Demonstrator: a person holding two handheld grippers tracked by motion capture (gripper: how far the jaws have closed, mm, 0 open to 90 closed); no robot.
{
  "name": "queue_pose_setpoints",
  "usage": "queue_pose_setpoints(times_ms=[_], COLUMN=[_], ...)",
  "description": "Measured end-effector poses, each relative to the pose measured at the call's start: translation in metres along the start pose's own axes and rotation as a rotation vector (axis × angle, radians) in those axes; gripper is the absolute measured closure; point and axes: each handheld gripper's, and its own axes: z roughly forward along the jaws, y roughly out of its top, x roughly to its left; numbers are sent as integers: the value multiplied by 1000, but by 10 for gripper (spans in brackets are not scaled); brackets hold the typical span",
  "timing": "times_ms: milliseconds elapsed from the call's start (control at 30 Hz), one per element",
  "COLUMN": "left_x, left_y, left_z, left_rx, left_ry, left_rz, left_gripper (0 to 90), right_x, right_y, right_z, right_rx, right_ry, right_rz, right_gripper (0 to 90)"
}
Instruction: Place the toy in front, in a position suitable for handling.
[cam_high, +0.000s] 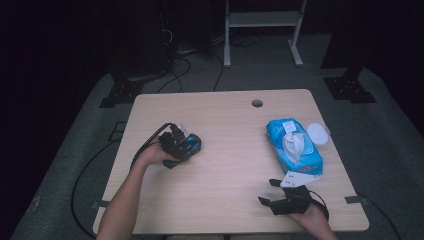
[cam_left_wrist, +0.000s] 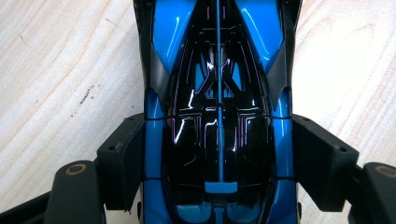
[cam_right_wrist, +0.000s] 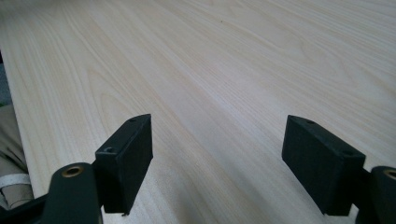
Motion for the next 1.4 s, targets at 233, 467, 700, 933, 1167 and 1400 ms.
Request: queue_pose_setpoints(times_ms=[233, 467, 700, 933, 1167, 1400], left_x=[-2, -19, -54, -86, -116, -138], left_y=[2, 17, 38, 55, 69, 79], left_z=[-7, -21, -21, -13, -7, 3], left_rx=[-16, -60, -85, -90, -96, -87], left_ry=[-5, -9, -42, -72, -102, -132], left_rz=[3, 71, 184, 283, 363, 414], left_gripper=[260, 260, 260, 260, 260, 260], right_x=[0, -1, -4, -9, -10, -13], right_y=[0, 1, 1, -1, -1, -3], right_z=[0, -1, -10, -21, -24, -28], right_rx=[-1, -8, -41, -75, -84, -96], right_ry=[-2, -9, -27, -52, -61, -74], right_rz=[-2, -2, 10, 34, 35, 47], right_gripper=[238, 238, 238, 238, 238, 238])
